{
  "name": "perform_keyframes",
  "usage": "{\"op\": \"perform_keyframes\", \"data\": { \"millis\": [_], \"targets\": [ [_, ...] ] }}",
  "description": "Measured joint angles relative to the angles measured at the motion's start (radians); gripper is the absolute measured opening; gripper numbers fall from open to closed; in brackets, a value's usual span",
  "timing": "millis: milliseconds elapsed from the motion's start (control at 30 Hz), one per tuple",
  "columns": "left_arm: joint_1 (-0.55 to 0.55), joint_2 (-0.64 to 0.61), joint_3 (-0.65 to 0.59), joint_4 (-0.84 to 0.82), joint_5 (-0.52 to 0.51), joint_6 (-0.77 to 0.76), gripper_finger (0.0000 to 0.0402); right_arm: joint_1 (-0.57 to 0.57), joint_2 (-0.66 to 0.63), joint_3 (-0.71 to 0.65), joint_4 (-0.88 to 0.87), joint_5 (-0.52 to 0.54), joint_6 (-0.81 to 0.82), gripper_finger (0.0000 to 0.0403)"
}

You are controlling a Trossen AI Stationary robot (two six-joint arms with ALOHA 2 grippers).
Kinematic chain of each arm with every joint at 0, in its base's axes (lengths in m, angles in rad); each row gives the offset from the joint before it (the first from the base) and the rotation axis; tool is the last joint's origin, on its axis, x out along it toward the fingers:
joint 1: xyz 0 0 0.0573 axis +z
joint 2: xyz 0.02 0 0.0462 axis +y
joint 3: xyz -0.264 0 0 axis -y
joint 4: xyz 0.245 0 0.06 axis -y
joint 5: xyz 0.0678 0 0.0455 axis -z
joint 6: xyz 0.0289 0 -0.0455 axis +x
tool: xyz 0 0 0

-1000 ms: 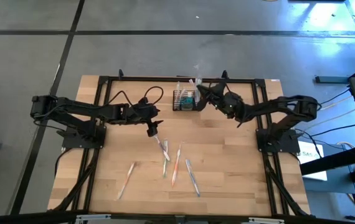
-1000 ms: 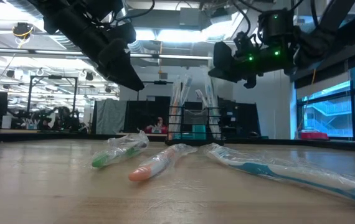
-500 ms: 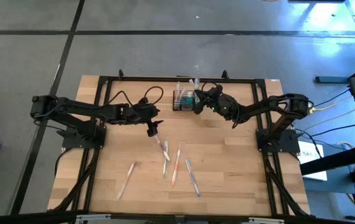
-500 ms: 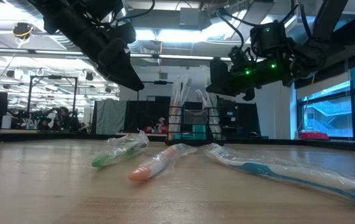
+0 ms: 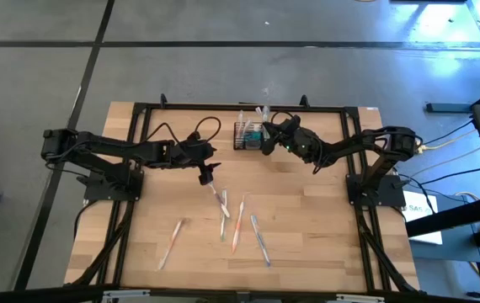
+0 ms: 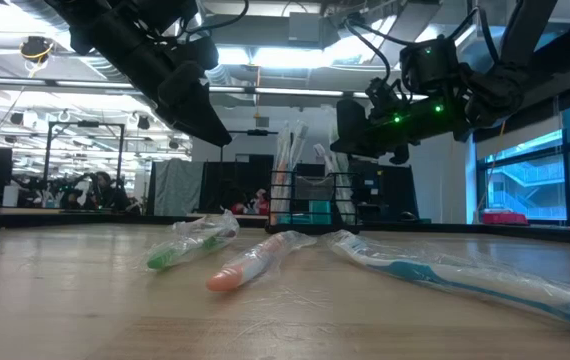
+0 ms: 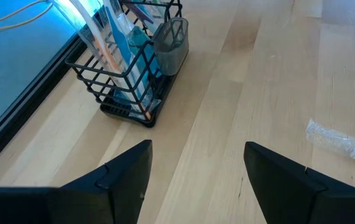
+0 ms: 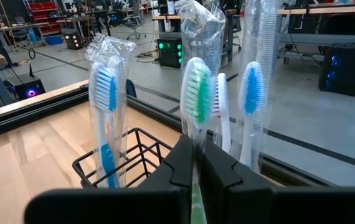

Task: Pick & Place toothbrushing station
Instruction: Put the right green toothbrush in the right section of the wire organizer, then put the bottom orange toothbrush in the left section of the wire organizer

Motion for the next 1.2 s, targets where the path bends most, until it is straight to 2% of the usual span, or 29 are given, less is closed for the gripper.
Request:
{"op": "perform_keyframes", "data": {
  "millis": [167, 533, 667, 867, 1033, 1200],
  "targets": [
    [0.0, 0.0, 0.0, 0.0, 0.0, 0.0, 0.0251, 0.0, 0.0, 0.0, 0.0, 0.0, 0.0, 0.0037],
    [0.0, 0.0, 0.0, -0.003, 0.0, 0.0, 0.0251, 0.002, -0.007, 0.0, -0.001, 0.003, -0.031, 0.0168],
    [0.0, 0.0, 0.0, -0.011, 0.0, 0.0, 0.0251, 0.01, -0.024, 0.0, -0.001, 0.003, -0.062, 0.0202],
    [0.0, 0.0, 0.0, -0.015, 0.0, 0.0, 0.0251, 0.018, -0.052, 0.0, -0.027, 0.005, -0.081, 0.022],
    [0.0, 0.0, 0.0, -0.015, 0.0, 0.0, 0.0251, 0.018, -0.094, 0.0, -0.159, 0.053, -0.04, 0.0222],
    [0.0, 0.0, 0.0, -0.015, 0.0, 0.0, 0.0251, 0.019, -0.131, 0.0, -0.217, 0.033, 0.002, 0.0222]
  ]
}}
